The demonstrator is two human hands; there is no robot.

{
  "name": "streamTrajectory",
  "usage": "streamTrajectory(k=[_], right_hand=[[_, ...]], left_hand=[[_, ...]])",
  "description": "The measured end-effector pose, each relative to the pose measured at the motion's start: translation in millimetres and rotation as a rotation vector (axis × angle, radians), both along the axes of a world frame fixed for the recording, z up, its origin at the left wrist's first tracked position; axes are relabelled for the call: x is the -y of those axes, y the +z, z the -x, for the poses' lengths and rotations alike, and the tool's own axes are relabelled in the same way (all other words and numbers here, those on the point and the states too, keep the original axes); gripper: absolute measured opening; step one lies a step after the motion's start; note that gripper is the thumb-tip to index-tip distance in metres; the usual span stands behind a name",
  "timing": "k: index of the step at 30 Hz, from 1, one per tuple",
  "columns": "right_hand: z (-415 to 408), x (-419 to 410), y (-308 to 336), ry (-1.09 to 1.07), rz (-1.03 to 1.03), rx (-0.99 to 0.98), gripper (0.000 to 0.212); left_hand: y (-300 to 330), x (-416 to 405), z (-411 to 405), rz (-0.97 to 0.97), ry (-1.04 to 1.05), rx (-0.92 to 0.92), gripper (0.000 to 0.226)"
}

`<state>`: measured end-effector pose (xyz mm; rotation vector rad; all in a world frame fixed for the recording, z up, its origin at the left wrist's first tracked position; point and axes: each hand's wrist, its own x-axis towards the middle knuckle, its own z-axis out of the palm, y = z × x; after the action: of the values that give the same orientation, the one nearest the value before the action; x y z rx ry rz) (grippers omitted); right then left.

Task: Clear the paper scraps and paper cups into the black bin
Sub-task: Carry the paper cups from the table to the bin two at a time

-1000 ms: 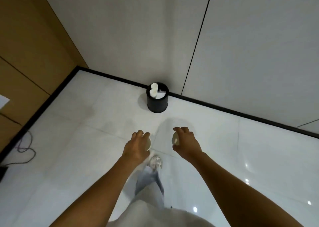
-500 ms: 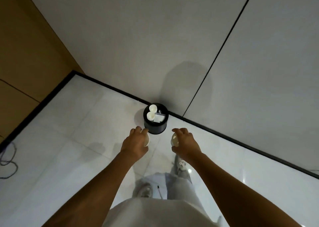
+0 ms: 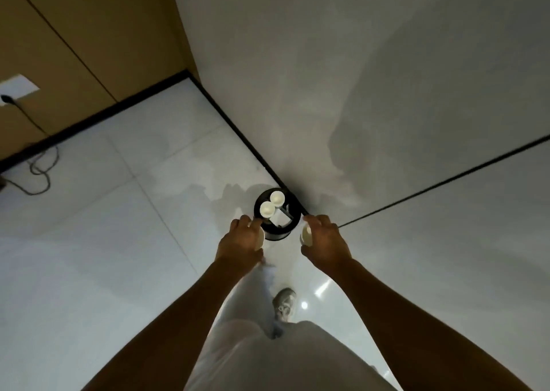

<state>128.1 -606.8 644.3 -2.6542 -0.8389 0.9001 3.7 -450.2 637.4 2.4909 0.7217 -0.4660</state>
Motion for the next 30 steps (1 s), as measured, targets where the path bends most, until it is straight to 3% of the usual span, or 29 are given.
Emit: streamTrajectory(k=[5, 9, 18, 30], right_hand=[[-47.1, -33.9, -18.9, 0.184, -0.051, 0.1, 0.068], [-87.0, -64.8, -32.1, 0.104, 0.005, -0.036, 0.066], [-141.7, -112.4, -87.5, 0.238, 0.047, -0.065, 0.07], [-183.9, -157.6, -316.8, 0.397, 0.012, -0.038, 0.069]], left_hand=[[-21.1, -22.0, -31.9, 0.011, 0.102, -0.004, 0.061], [-44.1, -42.6, -64.8, 0.019, 0.125, -0.001, 0.065], [-97.7, -69.1, -113.6, 0.098, 0.326, -0.046, 0.066], [-307.3, -58.9, -163.6, 0.149, 0.533, -0.061, 0.063]])
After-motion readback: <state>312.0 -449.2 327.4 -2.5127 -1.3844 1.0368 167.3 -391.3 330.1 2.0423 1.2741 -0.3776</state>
